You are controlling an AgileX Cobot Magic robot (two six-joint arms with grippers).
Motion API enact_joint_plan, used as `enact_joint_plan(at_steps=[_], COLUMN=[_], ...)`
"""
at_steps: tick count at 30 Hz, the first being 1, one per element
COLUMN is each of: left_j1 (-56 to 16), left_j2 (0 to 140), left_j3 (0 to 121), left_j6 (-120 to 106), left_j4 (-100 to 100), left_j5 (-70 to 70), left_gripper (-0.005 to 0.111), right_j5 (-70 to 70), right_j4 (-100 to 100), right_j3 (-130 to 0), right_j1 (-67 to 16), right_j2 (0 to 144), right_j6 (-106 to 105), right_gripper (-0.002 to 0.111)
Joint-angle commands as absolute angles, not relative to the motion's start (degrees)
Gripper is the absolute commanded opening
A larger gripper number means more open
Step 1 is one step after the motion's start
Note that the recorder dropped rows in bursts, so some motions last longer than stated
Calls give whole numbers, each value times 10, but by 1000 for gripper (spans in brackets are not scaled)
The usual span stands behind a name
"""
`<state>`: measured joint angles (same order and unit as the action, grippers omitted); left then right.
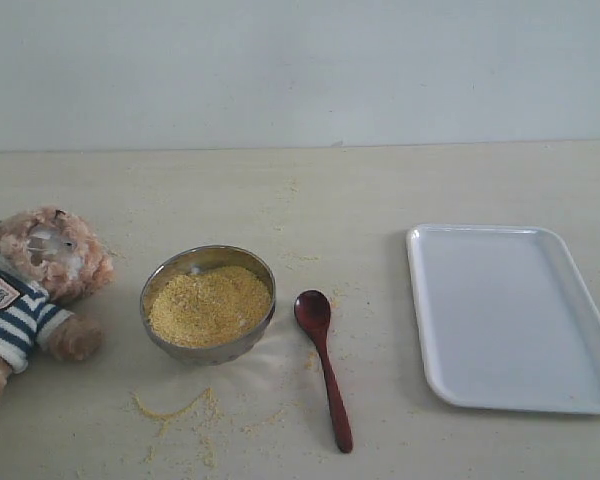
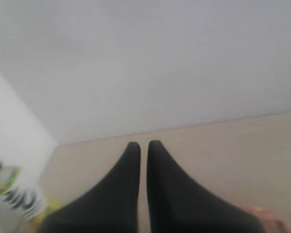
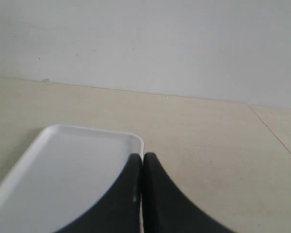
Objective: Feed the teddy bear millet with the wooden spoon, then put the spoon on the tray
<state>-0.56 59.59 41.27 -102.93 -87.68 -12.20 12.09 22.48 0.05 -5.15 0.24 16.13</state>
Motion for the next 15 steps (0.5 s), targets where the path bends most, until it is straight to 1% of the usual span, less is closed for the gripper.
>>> enact_joint_plan(at_steps=[1,5,8,11,15], left_j1=[2,15,17,17,17], left_j2=[611,626,635,633,625], left_j3=[426,408,396,386,371], left_j6=[-1087,-1201,-1183,-1141,-1061], left_j4=[-999,-999,-999,-999,-999], left_j5=[-326,-359,-371,-290,-105], left_gripper=[5,5,5,5,5], right_j5=[114,114,114,114,114], right_j4=[228,228,228,228,228], right_j3=[0,0,0,0,0], right_j1=[-52,-52,-52,-52,-52], right_j2=[0,0,0,0,0], right_j6=[160,160,160,160,160], right_gripper=[0,0,0,0,0])
